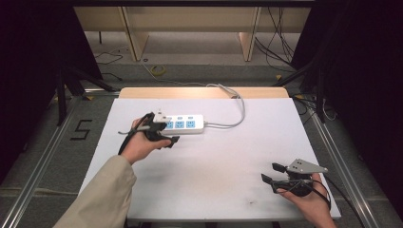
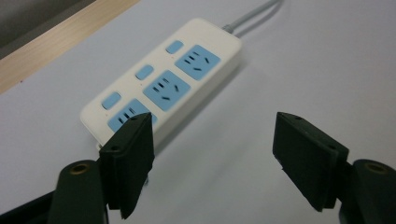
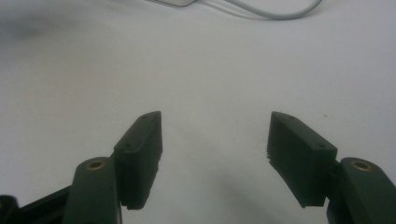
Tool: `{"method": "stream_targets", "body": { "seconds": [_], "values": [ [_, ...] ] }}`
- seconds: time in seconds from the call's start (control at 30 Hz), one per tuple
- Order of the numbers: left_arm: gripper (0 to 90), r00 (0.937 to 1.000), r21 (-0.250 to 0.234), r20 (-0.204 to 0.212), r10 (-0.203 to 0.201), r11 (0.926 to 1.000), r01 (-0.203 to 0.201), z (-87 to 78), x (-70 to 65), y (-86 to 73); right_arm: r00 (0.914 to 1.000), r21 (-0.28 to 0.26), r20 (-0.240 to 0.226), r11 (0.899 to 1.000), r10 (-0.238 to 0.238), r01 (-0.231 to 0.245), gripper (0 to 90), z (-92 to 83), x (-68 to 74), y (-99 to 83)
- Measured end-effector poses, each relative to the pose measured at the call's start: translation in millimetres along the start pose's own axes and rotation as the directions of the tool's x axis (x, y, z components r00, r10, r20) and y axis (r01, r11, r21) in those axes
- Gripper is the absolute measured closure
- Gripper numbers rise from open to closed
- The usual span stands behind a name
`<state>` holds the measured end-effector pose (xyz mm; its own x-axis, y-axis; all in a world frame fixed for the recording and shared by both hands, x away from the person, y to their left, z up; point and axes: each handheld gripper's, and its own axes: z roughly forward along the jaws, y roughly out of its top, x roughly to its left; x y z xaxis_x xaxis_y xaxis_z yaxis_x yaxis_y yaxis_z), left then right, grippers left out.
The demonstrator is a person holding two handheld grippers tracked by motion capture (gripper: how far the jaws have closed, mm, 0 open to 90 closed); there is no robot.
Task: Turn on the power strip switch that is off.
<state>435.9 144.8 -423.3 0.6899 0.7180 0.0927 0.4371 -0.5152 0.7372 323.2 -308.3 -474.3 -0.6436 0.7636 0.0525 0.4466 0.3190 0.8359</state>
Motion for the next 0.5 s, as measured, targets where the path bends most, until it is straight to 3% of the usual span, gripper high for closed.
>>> {"method": "stream_targets", "body": {
  "seconds": [0.13, 0.23, 0.3, 0.5],
  "values": [
    [26.0, 0.9999, -0.046, -0.012, 0.006, 0.9989, -0.006, -16.4, -26.1, -34.3, 1.0000, 0.001, -0.003, 1.000, 0.003, -0.003, 36.5, 0.6, 0.3, -0.1],
    [25.2, 0.9998, -0.085, -0.009, -0.017, 0.9962, 0.016, -24.0, -40.6, -54.7, 1.0000, 0.008, -0.005, 1.000, 0.006, -0.006, 36.4, 1.2, 1.1, 0.0],
    [24.9, 0.9999, -0.082, -0.009, -0.005, 0.9966, 0.004, -27.5, -47.0, -63.0, 1.0000, 0.008, -0.008, 1.000, 0.002, -0.002, 36.3, 1.7, 1.4, 0.1],
    [24.3, 0.9997, -0.094, -0.005, -0.022, 0.9954, 0.022, -32.9, -55.5, -79.5, 1.0000, 0.010, -0.007, 1.000, 0.004, -0.004, 36.3, 1.4, 1.0, -0.1]
  ]
}}
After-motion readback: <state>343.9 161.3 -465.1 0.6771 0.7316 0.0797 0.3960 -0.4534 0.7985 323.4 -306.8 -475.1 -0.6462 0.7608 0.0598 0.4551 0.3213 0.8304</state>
